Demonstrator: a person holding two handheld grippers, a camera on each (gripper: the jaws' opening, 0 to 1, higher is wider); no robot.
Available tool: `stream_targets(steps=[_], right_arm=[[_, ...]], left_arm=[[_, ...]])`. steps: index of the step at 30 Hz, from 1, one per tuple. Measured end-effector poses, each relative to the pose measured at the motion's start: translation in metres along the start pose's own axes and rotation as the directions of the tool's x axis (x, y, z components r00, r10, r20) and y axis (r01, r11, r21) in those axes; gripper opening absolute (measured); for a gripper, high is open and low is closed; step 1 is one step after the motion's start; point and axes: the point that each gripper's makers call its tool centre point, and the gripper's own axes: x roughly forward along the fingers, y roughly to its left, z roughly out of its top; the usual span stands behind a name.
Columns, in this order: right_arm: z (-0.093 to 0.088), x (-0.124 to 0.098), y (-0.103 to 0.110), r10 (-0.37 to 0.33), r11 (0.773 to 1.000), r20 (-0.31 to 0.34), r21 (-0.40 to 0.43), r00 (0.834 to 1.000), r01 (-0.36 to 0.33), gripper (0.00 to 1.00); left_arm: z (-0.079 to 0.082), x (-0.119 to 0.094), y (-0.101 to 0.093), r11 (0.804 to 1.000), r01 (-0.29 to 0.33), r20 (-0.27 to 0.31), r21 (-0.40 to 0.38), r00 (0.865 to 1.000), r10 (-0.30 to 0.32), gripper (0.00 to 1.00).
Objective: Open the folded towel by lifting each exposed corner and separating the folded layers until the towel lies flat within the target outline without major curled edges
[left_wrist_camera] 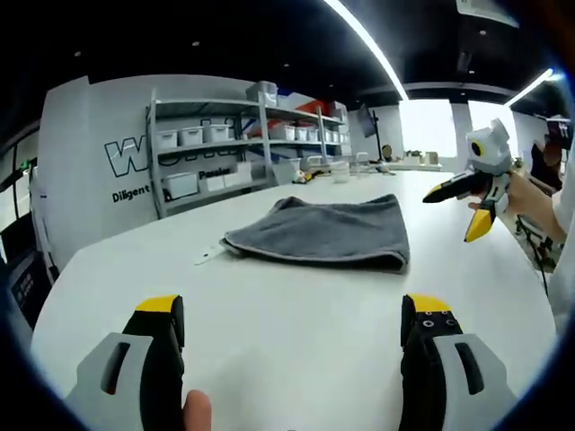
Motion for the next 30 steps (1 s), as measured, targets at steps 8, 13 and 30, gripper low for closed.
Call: stream_targets(steps=[8, 13, 30], right_arm=[[0.008, 0.027, 0.028, -0.096, 0.989, -0.054, -0.120, 0.994, 0.089, 0.84], [0.014, 0.049, 0.044, -0.123, 0.992, -0.030, -0.047, 0.992, 0.121, 0.79], [0.014, 0.080, 0.023, -0.272, 0.943, -0.060, -0.215, 0.960, 0.254, 0.40]], left_arm=[[0.001, -0.001, 0.003, 1.000, -0.005, 0.003, -0.002, 1.000, 0.005, 0.99], [0.003, -0.003, 0.007, 1.000, -0.013, 0.012, -0.007, 1.000, 0.013, 0.99], [0.008, -0.007, 0.013, 1.000, -0.023, 0.029, -0.020, 0.999, 0.024, 0.99]])
